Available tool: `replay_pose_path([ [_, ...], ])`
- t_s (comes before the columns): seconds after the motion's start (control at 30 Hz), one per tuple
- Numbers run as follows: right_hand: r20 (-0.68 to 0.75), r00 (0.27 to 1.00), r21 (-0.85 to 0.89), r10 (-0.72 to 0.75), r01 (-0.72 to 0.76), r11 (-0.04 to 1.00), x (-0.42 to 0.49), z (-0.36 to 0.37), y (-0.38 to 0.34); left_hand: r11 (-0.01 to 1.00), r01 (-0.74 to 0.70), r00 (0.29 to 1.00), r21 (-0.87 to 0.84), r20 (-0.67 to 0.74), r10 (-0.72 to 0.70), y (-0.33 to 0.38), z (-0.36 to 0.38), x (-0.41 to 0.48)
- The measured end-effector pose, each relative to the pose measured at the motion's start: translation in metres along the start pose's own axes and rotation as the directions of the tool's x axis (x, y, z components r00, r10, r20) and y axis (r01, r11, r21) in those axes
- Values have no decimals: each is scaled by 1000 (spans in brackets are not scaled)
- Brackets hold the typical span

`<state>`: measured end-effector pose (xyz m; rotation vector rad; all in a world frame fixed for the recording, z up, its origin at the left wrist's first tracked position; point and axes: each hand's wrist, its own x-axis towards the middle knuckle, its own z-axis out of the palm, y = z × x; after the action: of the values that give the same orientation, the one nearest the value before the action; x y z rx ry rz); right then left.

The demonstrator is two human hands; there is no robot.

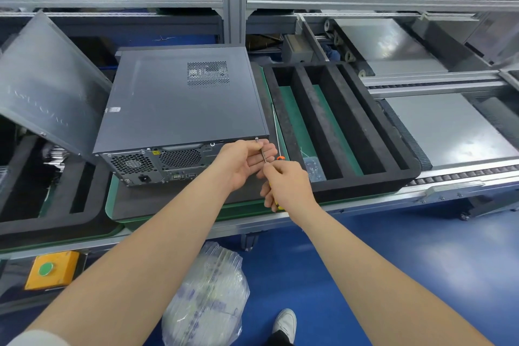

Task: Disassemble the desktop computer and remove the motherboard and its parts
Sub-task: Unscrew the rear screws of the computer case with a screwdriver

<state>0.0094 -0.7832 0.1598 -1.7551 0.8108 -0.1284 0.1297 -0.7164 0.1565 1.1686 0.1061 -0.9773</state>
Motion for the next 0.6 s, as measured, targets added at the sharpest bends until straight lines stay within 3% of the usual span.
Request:
replay_pose_path([
  [0.17, -113, 957, -439, -269, 194, 877, 3, 1, -1, 1000, 12, 1000, -24, -11, -13, 1, 3, -1],
  [0.33, -144, 904, -741, -403, 172, 650, 6, 7, 0, 999, 24, 1000, -48, -11, -24, 0, 3, -3],
  [0.4, -148, 885, -754, -440, 187, 630, 5, 8, 2, 999, -2, 1000, -34, -12, 2, -2, 4, -3],
  [0.5, -137, 921, -551, -364, 234, 801, 8, 3, 4, 999, -33, 999, -4, -21, 33, -4, 3, 0],
  [0.57, -97, 984, -180, -150, 131, 975, 10, -1, 2, 1000, -28, 1000, 2, -14, 28, -3, 4, 2],
  [0.6, -9, 1000, 106, 25, -24, 994, 10, -3, 1, 1000, -20, 1000, 7, -12, 21, -3, 4, 2],
])
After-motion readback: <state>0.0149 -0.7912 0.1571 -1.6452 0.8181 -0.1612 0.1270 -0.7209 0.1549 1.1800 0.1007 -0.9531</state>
